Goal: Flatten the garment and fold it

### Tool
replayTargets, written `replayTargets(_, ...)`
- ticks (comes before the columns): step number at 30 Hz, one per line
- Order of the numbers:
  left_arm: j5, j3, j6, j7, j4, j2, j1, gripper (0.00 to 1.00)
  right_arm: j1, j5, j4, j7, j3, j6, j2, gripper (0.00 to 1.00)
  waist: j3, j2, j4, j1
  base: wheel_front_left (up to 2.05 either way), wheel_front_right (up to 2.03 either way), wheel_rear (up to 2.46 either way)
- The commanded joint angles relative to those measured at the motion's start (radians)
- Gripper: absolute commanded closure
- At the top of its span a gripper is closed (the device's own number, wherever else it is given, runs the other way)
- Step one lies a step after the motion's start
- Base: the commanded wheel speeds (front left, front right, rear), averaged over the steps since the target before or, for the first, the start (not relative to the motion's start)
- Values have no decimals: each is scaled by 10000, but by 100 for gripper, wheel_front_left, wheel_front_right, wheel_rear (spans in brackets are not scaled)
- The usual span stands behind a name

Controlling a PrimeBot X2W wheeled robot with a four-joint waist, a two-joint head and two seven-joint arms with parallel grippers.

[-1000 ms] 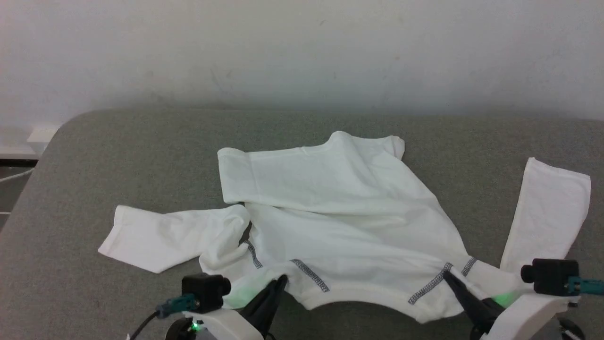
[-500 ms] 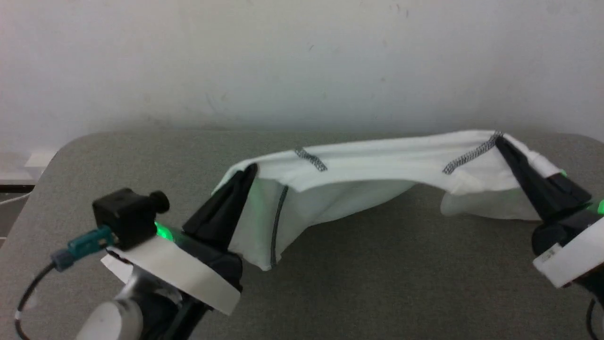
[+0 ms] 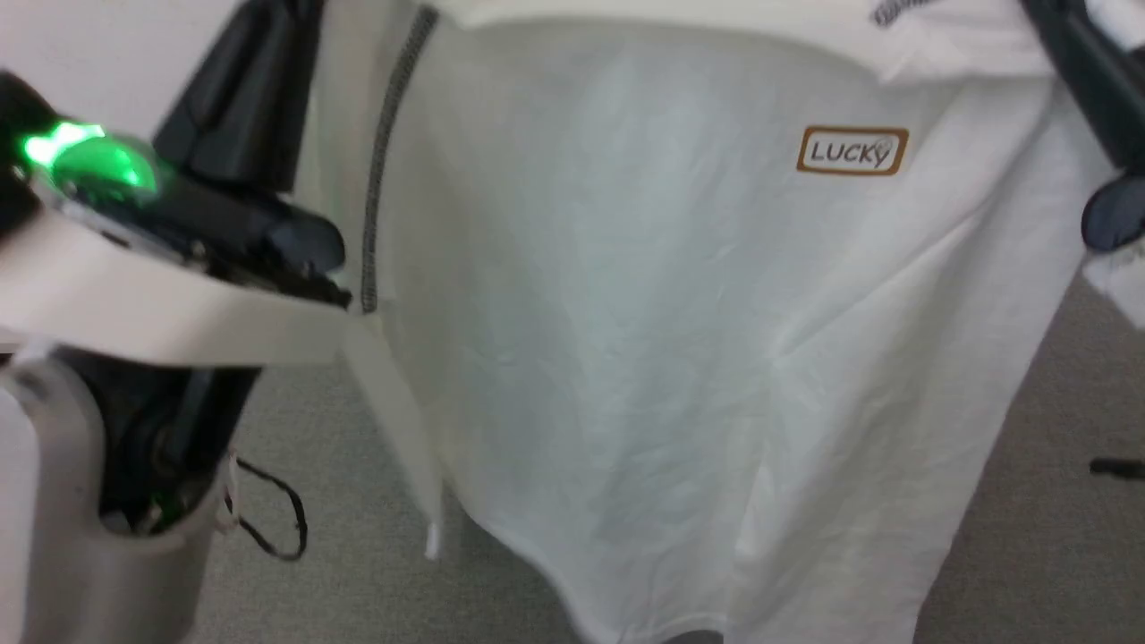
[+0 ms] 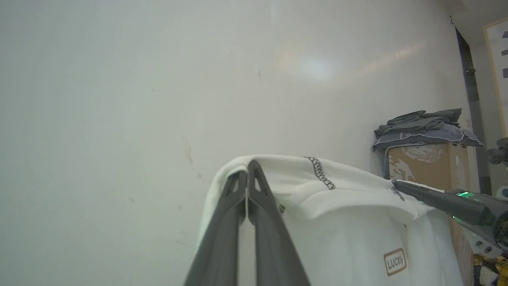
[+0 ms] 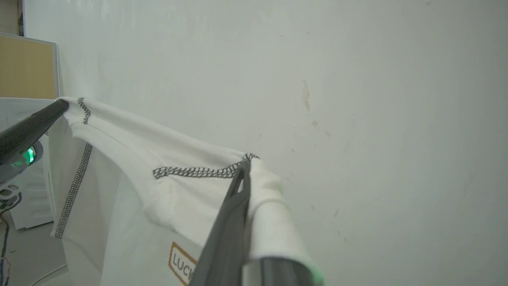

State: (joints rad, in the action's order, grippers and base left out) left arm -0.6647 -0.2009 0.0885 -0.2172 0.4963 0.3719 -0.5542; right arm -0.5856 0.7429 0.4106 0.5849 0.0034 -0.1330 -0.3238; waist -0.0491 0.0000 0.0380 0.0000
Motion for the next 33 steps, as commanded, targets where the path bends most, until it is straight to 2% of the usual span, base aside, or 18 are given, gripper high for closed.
replayTargets(1, -18, 212, 1, -1, -199, 37, -492, 100, -483, 6, -317, -122, 41, 23, -134, 100, 171, 0, -82, 0, 0, 0, 0)
replayTargets(7, -370, 415, -350, -117, -1333, 129, -1867, 100, -2237, -41, -1368, -884, 855, 23, -513, 100, 882, 0, -236, 0, 0, 0, 0)
replayTargets(13, -341, 406, -955, -86, -2768, 437, -3310, 100, -4135, -233, -2792, -1456, 1731, 23, -782, 100, 2283, 0, -361, 0, 0, 0, 0)
replayTargets(18, -139, 291, -1440, 135, -4342, 553, -4912, 100, -5927, -514, -4215, -2390, 2724, 23, -1135, 100, 3653, 0, -370, 0, 0, 0, 0)
replayTargets(24, 386, 121, -1877, 1135, -6323, 622, -7227, 100, -8182, -792, -6311, -3536, 3820, 23, -1209, 100, 5007, 0, -459, 0, 0, 0, 0)
replayTargets(33, 858, -261, -2117, 2818, -8891, 528, -9792, 100, -10778, -1232, -8847, -5222, 5460, 23, -1018, 100, 6138, 0, -342, 0, 0, 0, 0)
